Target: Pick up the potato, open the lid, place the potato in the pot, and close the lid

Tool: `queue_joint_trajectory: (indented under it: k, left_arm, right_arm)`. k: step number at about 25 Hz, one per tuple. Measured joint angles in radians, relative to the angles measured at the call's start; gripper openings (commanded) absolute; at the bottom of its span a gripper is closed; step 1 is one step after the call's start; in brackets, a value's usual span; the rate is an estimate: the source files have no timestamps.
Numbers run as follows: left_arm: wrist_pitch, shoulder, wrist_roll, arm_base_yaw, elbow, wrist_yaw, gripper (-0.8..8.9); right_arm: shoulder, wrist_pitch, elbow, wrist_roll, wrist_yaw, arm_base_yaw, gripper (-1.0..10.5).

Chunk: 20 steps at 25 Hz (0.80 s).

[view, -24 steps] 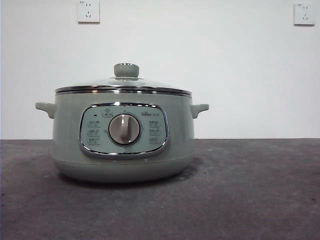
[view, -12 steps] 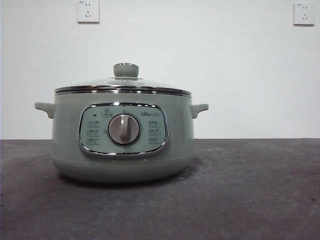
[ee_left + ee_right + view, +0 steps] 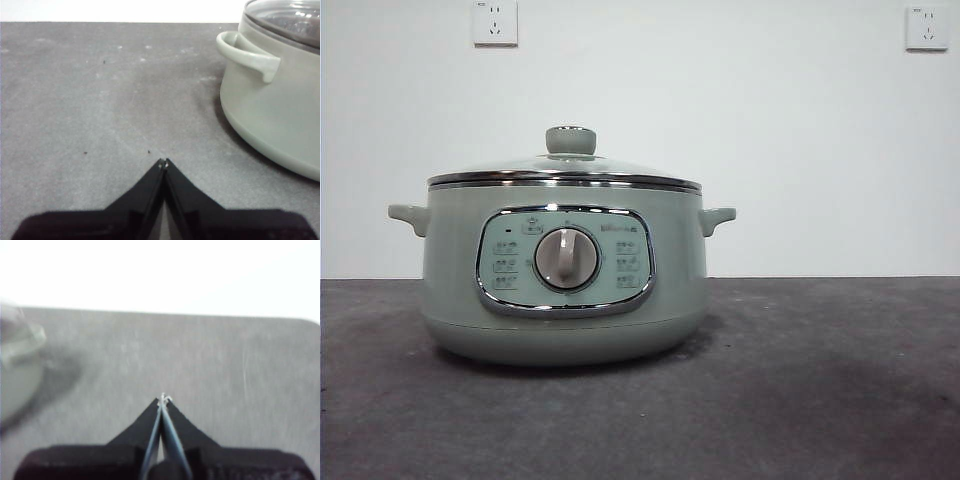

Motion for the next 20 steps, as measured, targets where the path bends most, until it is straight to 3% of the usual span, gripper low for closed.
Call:
queue_joint_trajectory:
  k: [7,20]
  left_arm:
    - [0.0,0.029,0.0,0.0,0.0,0.0,-0.03]
    - [0.0,0.076,0.0,0.0,0.0,0.0,-0.03]
  right_arm:
    - [-0.089,0.007,-0.123,-0.004,0.005,-0.011,0.0]
    - [-0.089,-0.007,-0.126,-0.022,0.013,-0.063,0.0]
